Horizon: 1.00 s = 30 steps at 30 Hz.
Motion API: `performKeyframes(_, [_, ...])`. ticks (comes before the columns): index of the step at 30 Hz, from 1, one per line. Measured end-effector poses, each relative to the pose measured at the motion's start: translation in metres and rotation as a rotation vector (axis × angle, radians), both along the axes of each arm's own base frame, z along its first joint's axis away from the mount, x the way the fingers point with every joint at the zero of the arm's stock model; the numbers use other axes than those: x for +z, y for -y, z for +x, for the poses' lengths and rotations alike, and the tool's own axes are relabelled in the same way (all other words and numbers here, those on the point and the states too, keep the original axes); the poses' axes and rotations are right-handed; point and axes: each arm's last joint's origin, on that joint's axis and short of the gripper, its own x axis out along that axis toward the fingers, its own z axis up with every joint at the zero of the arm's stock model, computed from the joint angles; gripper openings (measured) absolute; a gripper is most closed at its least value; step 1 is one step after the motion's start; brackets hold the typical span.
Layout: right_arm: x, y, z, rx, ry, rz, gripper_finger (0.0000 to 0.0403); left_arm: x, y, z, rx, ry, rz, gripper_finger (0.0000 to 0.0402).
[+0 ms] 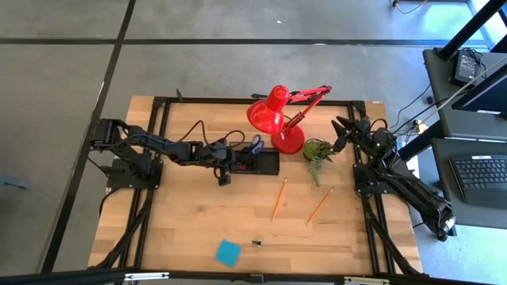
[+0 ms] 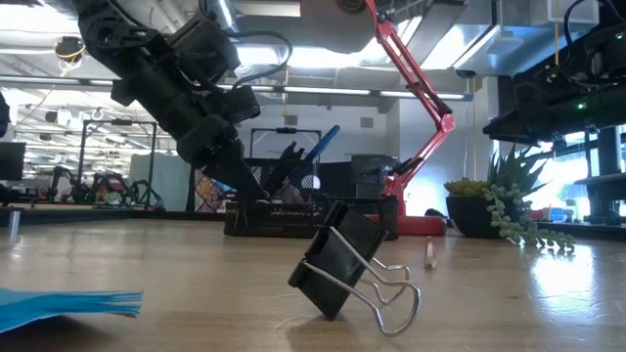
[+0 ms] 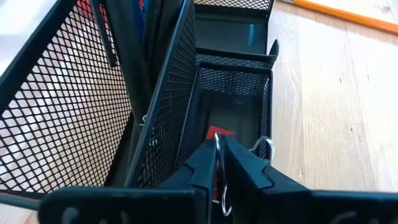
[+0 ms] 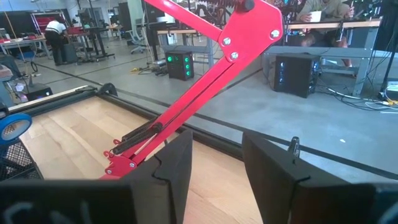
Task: Pick and place office supplies into organizer
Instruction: Put the top black clip into the black desk organizer, then put the right orange pencil into the black desk organizer
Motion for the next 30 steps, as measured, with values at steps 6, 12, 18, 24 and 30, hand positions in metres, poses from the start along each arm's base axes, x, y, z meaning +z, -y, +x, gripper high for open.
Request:
performKeyframes(6, [0.0, 0.0, 0.0, 0.0, 0.0, 0.0, 0.0145, 0.0, 0.0, 0.0, 0.0, 0.001, 0.0, 0.0044])
performKeyframes(12, [0.0, 0.0, 0.0, 0.0, 0.0, 0.0, 0.0145, 0.005, 0.0, -0.001, -0.018, 0.011, 0.013, 0.0059])
performKeyframes(18, [0.0, 0.0, 0.0, 0.0, 0.0, 0.0, 0.0145, 0.018, 0.001, -0.008, -0.023, 0.02, 0.017, 0.0072])
performKeyframes(24, [0.0, 0.0, 0.0, 0.0, 0.002, 0.001, 0.0145, 0.036, 0.004, -0.018, -0.051, 0.053, 0.0, 0.008])
performKeyframes(30, [0.0, 0.0, 0.0, 0.0, 0.004, 0.003, 0.0145, 0.055, 0.015, -0.027, -0.174, 0.133, -0.152, 0.0078])
